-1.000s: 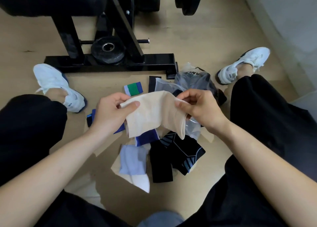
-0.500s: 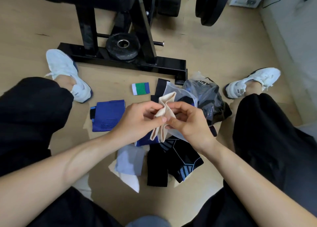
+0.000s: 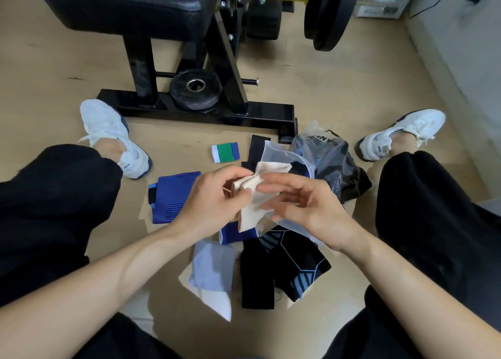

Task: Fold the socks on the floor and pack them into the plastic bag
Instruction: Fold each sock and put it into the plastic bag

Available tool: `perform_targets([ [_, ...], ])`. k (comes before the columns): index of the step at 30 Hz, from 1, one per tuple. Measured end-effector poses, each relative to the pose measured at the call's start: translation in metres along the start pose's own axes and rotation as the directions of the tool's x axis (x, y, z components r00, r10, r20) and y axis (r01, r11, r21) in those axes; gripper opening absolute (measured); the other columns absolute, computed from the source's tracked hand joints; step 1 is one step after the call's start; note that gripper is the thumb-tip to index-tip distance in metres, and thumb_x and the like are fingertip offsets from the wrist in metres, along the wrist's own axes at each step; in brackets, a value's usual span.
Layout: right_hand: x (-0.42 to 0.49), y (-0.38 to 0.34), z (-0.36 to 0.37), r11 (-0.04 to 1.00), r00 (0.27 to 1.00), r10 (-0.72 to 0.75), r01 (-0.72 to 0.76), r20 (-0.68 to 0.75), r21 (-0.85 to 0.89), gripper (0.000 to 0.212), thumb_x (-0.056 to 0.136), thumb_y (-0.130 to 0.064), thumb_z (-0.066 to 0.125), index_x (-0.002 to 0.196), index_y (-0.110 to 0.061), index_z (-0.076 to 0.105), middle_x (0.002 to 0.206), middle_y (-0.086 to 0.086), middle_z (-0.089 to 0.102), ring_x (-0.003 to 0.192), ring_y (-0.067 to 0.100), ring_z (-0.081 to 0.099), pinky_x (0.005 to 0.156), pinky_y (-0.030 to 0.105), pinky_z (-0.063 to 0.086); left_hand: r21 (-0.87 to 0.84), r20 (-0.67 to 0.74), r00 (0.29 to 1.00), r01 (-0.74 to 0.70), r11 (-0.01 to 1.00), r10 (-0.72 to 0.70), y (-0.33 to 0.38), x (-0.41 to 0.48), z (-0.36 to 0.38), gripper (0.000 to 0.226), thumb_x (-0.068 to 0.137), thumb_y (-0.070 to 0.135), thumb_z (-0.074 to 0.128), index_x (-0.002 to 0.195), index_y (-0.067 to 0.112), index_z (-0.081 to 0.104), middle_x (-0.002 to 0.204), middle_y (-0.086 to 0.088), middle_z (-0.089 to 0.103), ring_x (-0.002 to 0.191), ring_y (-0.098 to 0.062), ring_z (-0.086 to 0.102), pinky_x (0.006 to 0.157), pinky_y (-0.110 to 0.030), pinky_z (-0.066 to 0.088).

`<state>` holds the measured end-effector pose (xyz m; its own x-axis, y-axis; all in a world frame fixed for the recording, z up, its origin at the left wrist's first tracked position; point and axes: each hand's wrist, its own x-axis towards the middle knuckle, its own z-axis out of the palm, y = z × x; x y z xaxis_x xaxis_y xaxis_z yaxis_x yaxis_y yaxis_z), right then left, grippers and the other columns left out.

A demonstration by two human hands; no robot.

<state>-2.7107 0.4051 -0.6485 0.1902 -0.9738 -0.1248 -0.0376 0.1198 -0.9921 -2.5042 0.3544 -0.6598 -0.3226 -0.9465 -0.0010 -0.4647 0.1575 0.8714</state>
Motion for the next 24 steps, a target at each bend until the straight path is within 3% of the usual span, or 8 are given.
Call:
perform_targets([
  [3, 0.003, -0.003, -0.005, 0.869, 0.937, -0.318, 0.226, -0.147, -0.441, 0.037, 0.082, 0.001, 0.072, 0.117, -0.013, 0.07, 0.111, -0.002, 0.068, 0.092, 0.022, 0.065, 0.078, 0.036, 0.055, -0.003, 0.087, 0.996, -0.014, 1.0, 0.014, 0.002, 0.002, -0.006, 0.024, 0.086, 0.008, 0.071, 0.103, 0.025, 0.074, 0.087, 0.012, 0.071, 0.077, -0.009, 0.064, 0.067, -0.026, 0.049],
  [6, 0.006, -0.004, -0.015, 0.676, 0.925, -0.38, 0.273, -0.006, -0.684, 0.055, 0.076, -0.013, 0.079, 0.128, -0.023, 0.061, 0.128, -0.006, 0.056, 0.119, 0.015, 0.05, 0.099, 0.02, 0.038, -0.03, 0.235, 0.971, -0.04, 0.999, 0.046, 0.006, 0.004, -0.013, 0.03, 0.086, 0.004, 0.071, 0.103, 0.029, 0.073, 0.092, 0.011, 0.072, 0.081, -0.007, 0.064, 0.074, -0.024, 0.05],
  [8, 0.007, -0.003, -0.017, 0.733, 0.97, -0.228, 0.231, 0.088, -0.64, 0.059, 0.077, -0.012, 0.079, 0.129, -0.028, 0.055, 0.131, -0.013, 0.055, 0.124, 0.007, 0.049, 0.105, 0.019, 0.034, -0.064, 0.314, 0.948, -0.038, 0.997, 0.057, 0.008, 0.005, -0.016, 0.029, 0.087, 0.011, 0.07, 0.103, 0.035, 0.071, 0.097, 0.011, 0.073, 0.085, -0.004, 0.065, 0.077, -0.021, 0.05],
  [10, 0.004, -0.001, -0.014, 0.844, 0.99, -0.087, 0.134, 0.114, -0.519, 0.051, 0.082, -0.006, 0.075, 0.124, -0.025, 0.056, 0.12, -0.013, 0.063, 0.115, 0.009, 0.059, 0.101, 0.026, 0.045, -0.127, 0.352, 0.934, -0.02, 0.992, 0.063, 0.007, 0.006, -0.017, 0.024, 0.084, 0.025, 0.067, 0.106, 0.033, 0.071, 0.102, 0.006, 0.072, 0.09, -0.011, 0.066, 0.078, -0.023, 0.049],
  [13, 0.001, 0.0, -0.013, 0.888, 0.993, -0.087, 0.116, 0.085, -0.445, 0.039, 0.086, -0.009, 0.075, 0.119, -0.023, 0.06, 0.106, -0.002, 0.069, 0.101, 0.017, 0.066, 0.094, 0.04, 0.051, -0.18, 0.326, 0.943, -0.008, 0.984, 0.068, 0.004, 0.008, -0.017, 0.023, 0.087, 0.022, 0.064, 0.109, 0.022, 0.07, 0.105, -0.003, 0.072, 0.095, -0.023, 0.067, 0.08, -0.029, 0.05],
  [16, 0.002, -0.002, -0.014, 0.891, 0.992, -0.12, 0.123, 0.035, -0.438, 0.034, 0.087, -0.015, 0.076, 0.117, -0.023, 0.063, 0.097, 0.003, 0.07, 0.092, 0.02, 0.067, 0.087, 0.044, 0.053, -0.205, 0.283, 0.959, 0.031, 0.978, 0.028, 0.0, 0.009, -0.016, 0.022, 0.093, 0.009, 0.062, 0.111, 0.02, 0.069, 0.104, 0.001, 0.073, 0.094, -0.012, 0.067, 0.082, -0.024, 0.05],
  [20, 0.001, -0.003, -0.014, 0.874, 0.985, -0.171, 0.161, 0.02, -0.459, 0.029, 0.089, -0.009, 0.074, 0.115, -0.019, 0.068, 0.103, -0.007, 0.07, 0.093, 0.015, 0.067, 0.08, 0.034, 0.055, -0.165, 0.226, 0.972, 0.107, 0.98, -0.068, -0.009, 0.011, -0.012, 0.021, 0.097, 0.01, 0.061, 0.111, 0.024, 0.068, 0.104, 0.001, 0.074, 0.098, -0.019, 0.068, 0.088, -0.039, 0.053],
  [24, 0.0, -0.001, -0.014, 0.857, 0.987, -0.151, 0.162, 0.062, -0.49, 0.028, 0.089, -0.008, 0.073, 0.114, -0.021, 0.071, 0.11, -0.012, 0.071, 0.104, 0.007, 0.066, 0.087, 0.022, 0.052, -0.16, 0.171, 0.982, 0.113, 0.981, -0.085, -0.009, 0.011, -0.011, 0.019, 0.097, 0.011, 0.062, 0.11, 0.024, 0.069, 0.101, 0.003, 0.074, 0.091, -0.013, 0.068, 0.083, -0.03, 0.051],
])
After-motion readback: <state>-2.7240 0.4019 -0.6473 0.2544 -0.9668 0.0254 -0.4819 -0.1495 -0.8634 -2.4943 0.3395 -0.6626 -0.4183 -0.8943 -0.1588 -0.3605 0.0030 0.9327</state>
